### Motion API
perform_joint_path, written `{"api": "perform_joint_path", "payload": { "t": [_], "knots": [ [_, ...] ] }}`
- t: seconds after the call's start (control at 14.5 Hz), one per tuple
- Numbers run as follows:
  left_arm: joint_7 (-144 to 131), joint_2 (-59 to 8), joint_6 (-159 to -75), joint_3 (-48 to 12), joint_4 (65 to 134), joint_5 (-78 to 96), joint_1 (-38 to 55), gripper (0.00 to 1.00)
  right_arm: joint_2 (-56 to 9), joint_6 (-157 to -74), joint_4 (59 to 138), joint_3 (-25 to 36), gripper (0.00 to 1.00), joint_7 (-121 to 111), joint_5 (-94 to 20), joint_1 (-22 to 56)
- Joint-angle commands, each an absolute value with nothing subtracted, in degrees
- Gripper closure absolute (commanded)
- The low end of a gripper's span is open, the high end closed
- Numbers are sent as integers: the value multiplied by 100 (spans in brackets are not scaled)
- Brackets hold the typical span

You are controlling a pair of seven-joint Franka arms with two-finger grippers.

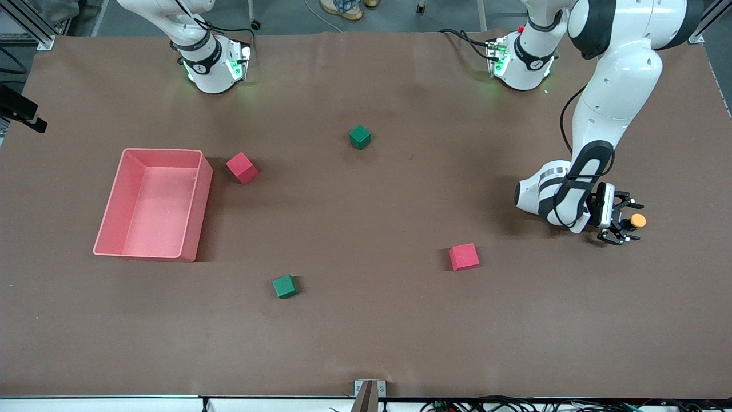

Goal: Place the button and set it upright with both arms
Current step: 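Rotate the left wrist to turn the held button cap-up, then lower the button onto the table and open the left gripper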

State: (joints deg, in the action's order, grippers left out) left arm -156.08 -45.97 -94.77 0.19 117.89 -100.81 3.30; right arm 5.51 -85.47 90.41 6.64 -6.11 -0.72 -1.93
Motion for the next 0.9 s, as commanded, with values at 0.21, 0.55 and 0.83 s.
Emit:
{"api": "perform_joint_path", "payload": {
  "t": [0.21, 0.55, 0.83],
  "knots": [
    [-15154, -4088, -9422, 9, 11900, -10169, 290, 0, 475, -8473, 8956, 606, 0, -703, -193, -299],
    [-14206, -3552, -9492, -26, 11900, -10099, 255, 0, 475, -8464, 8947, 606, 0, -703, -202, -308],
    [-12634, -2797, -10385, -114, 11673, -9293, 246, 0, 475, -8455, 8930, 598, 0, -694, -202, -299]
  ]
}}
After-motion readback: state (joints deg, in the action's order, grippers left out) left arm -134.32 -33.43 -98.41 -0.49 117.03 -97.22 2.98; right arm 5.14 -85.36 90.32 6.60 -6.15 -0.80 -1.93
